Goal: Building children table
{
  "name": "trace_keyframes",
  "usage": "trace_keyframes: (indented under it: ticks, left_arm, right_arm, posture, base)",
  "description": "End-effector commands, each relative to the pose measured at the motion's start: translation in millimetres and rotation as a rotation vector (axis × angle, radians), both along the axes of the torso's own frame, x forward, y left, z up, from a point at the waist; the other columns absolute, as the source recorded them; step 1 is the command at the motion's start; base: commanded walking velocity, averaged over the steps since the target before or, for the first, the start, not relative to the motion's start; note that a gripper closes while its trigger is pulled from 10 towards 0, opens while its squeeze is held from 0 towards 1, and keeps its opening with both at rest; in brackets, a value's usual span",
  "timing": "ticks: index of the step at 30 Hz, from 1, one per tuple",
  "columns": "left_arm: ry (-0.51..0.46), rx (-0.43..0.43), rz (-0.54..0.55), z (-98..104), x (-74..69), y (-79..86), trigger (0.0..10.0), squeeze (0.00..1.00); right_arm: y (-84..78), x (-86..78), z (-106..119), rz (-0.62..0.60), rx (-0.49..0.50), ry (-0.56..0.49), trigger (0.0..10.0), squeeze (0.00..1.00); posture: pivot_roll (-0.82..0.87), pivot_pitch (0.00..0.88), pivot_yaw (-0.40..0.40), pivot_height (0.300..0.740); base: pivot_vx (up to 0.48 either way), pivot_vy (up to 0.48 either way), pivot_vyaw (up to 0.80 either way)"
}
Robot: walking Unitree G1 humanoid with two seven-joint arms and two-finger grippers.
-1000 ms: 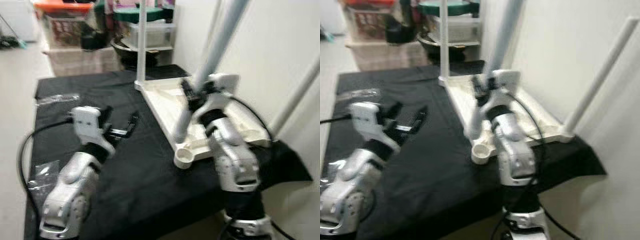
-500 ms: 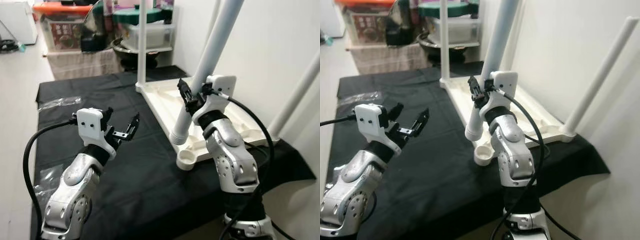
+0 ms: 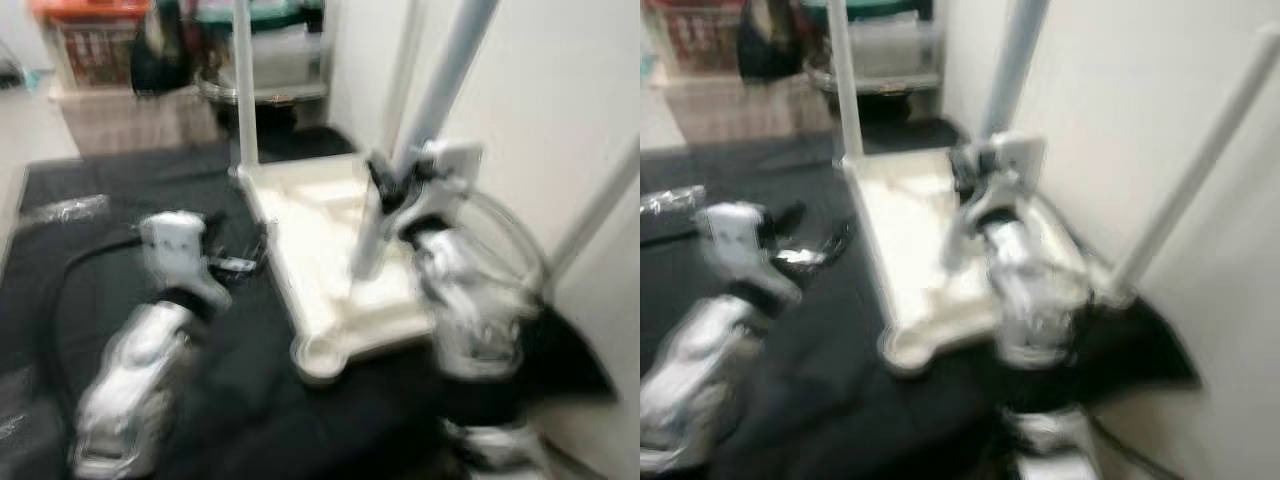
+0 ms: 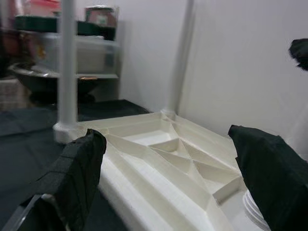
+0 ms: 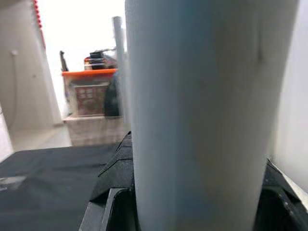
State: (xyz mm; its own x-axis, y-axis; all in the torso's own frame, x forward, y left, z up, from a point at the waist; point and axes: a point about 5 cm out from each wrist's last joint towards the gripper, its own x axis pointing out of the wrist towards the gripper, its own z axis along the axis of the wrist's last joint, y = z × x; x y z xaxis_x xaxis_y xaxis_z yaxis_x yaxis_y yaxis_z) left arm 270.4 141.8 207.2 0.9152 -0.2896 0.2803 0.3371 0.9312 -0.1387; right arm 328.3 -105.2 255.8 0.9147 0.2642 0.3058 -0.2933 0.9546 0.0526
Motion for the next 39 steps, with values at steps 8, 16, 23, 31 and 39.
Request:
trace_keyframes:
  ticks: [8,16,23,31,39]
  left_arm:
    - [-0.021,-0.011,-0.03,2.6,-2.1,-6.5,10.0,0.0]
    - [-0.004,-0.031,-0.044,1.2,-1.5,-7.8,10.0,0.0]
    - [-0.01,-0.029,-0.035,2.0,-0.8,-7.3,10.0,0.0]
    - [-0.009,-0.019,-0.038,1.4,-0.8,-7.7,10.0,0.0]
    - [0.0,0.0,-0.056,-0.7,-1.6,-10.7,10.0,0.0]
  right_arm:
    - [-12.1,0.1,3.3,-0.047,0.001,-0.017,10.0,0.0]
    - [-12.6,0.8,3.2,-0.049,-0.006,-0.02,10.0,0.0]
    - [-10.3,0.8,3.5,-0.041,-0.005,-0.021,10.0,0.0]
    - [-8.9,0.8,3.0,-0.035,-0.006,-0.021,10.0,0.0]
    - [-7.1,-0.3,1.7,-0.033,-0.006,-0.019,10.0,0.0]
  posture:
    - [0.05,0.0,-0.067,0.74]
    - [0.05,0.0,-0.069,0.74]
    - [0.05,0.0,-0.069,0.74]
    - [0.05,0.0,-0.073,0.74]
    - [0.05,0.0,-0.067,0.74]
  base:
    - [0.0,0.0,0.0]
    - [0.0,0.06,0.0]
    - [0.0,0.274,0.0]
    - [0.0,0.0,0.0]
    - [0.0,0.0,0.0]
